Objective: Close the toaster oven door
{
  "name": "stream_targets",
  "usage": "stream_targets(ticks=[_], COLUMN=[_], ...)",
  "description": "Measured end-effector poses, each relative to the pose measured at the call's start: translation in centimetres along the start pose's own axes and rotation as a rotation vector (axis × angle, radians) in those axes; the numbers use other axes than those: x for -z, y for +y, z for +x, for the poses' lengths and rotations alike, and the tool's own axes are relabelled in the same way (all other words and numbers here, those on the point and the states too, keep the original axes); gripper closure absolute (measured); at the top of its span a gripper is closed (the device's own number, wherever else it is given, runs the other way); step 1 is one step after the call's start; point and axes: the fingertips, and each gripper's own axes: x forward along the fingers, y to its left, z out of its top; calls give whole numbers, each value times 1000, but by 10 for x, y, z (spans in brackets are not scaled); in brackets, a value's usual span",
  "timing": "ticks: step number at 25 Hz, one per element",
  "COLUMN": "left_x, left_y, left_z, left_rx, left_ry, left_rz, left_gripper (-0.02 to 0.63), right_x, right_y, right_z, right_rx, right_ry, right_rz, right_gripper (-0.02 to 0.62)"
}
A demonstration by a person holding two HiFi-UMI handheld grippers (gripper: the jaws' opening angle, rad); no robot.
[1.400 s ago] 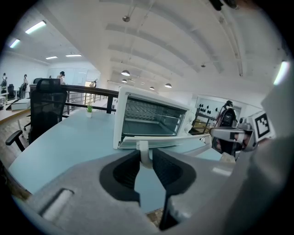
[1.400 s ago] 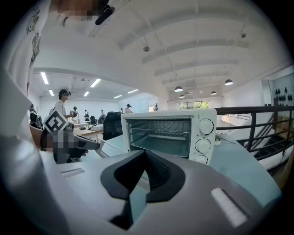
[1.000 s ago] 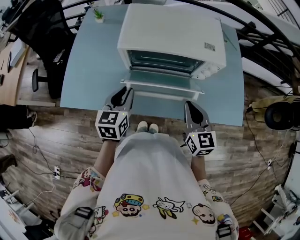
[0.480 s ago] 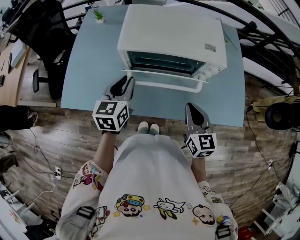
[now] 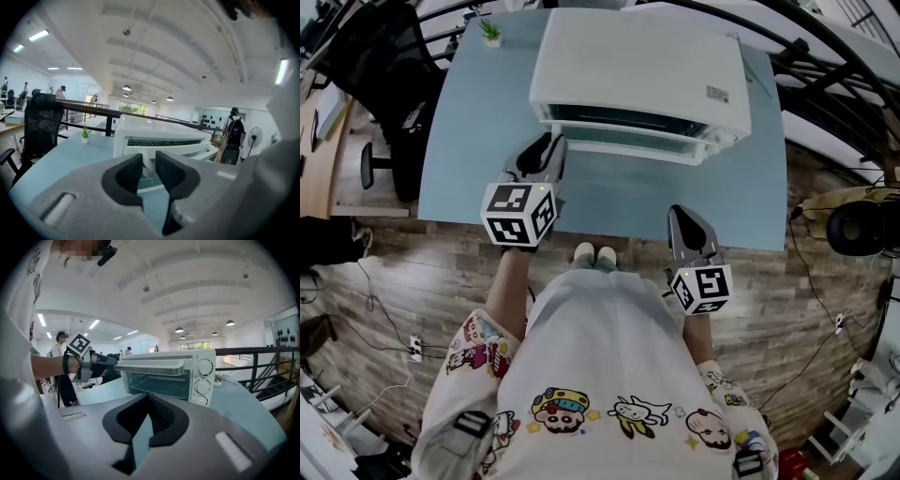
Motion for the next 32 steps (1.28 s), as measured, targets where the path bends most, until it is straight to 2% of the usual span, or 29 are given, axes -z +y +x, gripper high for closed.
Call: stream_targets(ticks=[5, 24, 32], left_x=[-10, -24, -27], left_y=[4, 9, 9], left_z=[10, 28, 24], left_rx=[-14, -31, -56], left_ry=[-11, -27, -49], left_rz=[22, 19, 56], left_gripper=[523, 523, 520], right_x=[-1, 6, 3], right_y=[-4, -9, -11], right_z=[0, 0, -4], right_rx=[12, 12, 14], right_ry=[1, 18, 10], right_rz=[4, 13, 10], right_gripper=[584, 584, 584])
